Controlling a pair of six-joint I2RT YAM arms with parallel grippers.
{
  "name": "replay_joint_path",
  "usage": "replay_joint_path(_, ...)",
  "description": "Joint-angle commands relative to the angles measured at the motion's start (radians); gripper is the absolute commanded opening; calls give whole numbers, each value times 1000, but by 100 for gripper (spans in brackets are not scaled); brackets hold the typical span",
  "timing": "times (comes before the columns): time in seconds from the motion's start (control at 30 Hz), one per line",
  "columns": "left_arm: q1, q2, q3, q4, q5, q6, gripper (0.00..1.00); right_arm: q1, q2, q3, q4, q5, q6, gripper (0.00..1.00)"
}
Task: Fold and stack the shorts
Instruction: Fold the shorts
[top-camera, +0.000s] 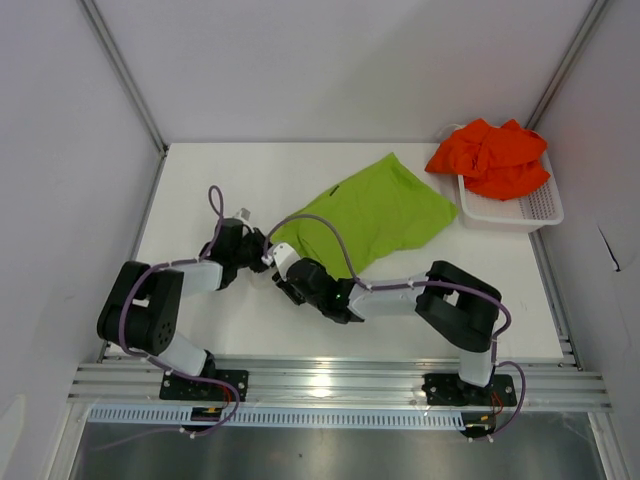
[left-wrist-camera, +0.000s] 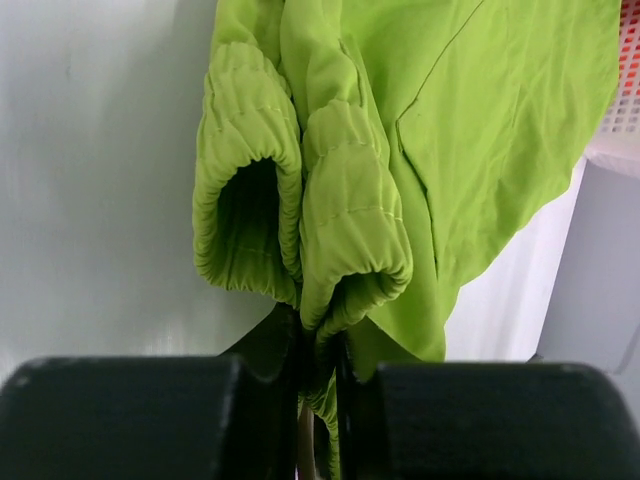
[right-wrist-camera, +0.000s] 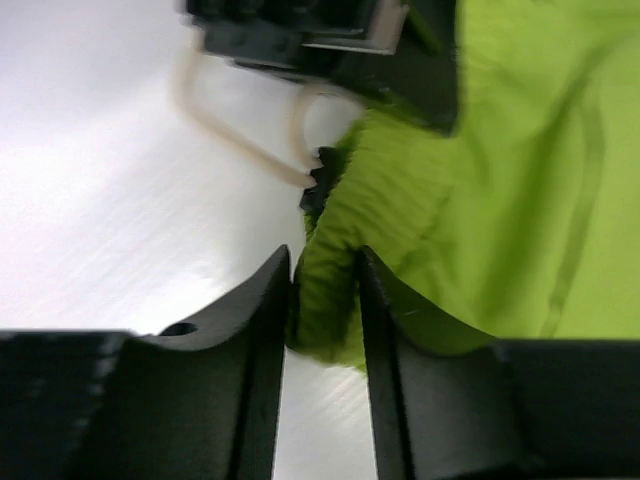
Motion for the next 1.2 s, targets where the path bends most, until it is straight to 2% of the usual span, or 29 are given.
replay_joint_path(0.0, 21, 21, 88, -16, 34, 70, 9, -102, -98, 60, -38, -307, 184, 38)
replay_joint_path(0.03, 27, 27, 102, -34, 44, 82, 0, -139, -127, 55, -34, -356, 228, 38)
replay_joint_path(0.07, 38, 30, 107, -39, 70, 107, 0, -179, -139, 42, -21, -424, 314, 38)
replay_joint_path(0.1, 42, 35, 124, -45, 83, 122, 0, -266, -142, 44, -23, -574, 355, 38)
replay_joint_path(0.13, 45, 40, 133, -56, 96, 140, 0, -309, -138, 58, -33, -659, 391, 38)
replay_joint_path(0.2, 50, 63, 173, -121, 123, 197, 0, -418, -95, 145, -113, -887, 481, 37)
replay_joint_path(0.27, 48, 67, 185, -163, 135, 237, 0, -472, -20, 287, -295, -1068, 497, 33)
replay_joint_path(0.33, 48, 64, 199, -181, 146, 263, 0, -521, 32, 380, -461, -1164, 462, 26)
replay_joint_path(0.37, 48, 60, 198, -195, 152, 268, 0, -532, 83, 469, -633, -1210, 389, 23)
replay_joint_path(0.43, 48, 57, 198, -209, 158, 285, 0, -550, 129, 544, -818, -1215, 325, 0)
replay_joint_path(0.5, 48, 46, 207, -237, 146, 303, 0, -566, 192, 604, -854, -1249, 313, 0)
replay_joint_path(0.57, 48, 37, 213, -269, 132, 319, 0, -589, 251, 672, -973, -1318, 282, 0)
replay_joint_path(0.6, 48, 23, 223, -302, 111, 326, 0, -593, 317, 761, -1030, -1321, 225, 0)
replay_joint_path(0.63, 48, 18, 228, -339, 94, 338, 0, -598, 360, 825, -1114, -1306, 189, 0)
replay_joint_path(0.67, 48, 11, 233, -355, 77, 343, 0, -610, 405, 891, -1285, -1295, 146, 0)
replay_joint_path(0.7, 48, -5, 231, -381, 48, 345, 0, -618, 490, 1008, -1360, -1295, 56, 0)
replay_joint_path(0.73, 50, -9, 230, -387, 32, 345, 0, -623, 528, 1055, -1471, -1280, 26, 0)
replay_joint_path(0.83, 48, -14, 231, -401, 0, 346, 0, -639, 656, 1219, -1607, -1179, -46, 0)
replay_joint_path(0.9, 50, -9, 247, -422, -18, 354, 0, -652, 733, 1291, -1669, -1198, -92, 2)
replay_joint_path(1.03, 50, 20, 285, -457, -69, 371, 0, -684, 788, 1281, -1704, -1223, -164, 11)
replay_joint_path(1.1, 50, 37, 337, -481, -94, 386, 0, -699, 813, 1256, -1689, -1195, -150, 13)
replay_joint_path(1.17, 52, 66, 398, -517, -113, 395, 0, -707, 862, 1238, -1698, -1201, -132, 11)
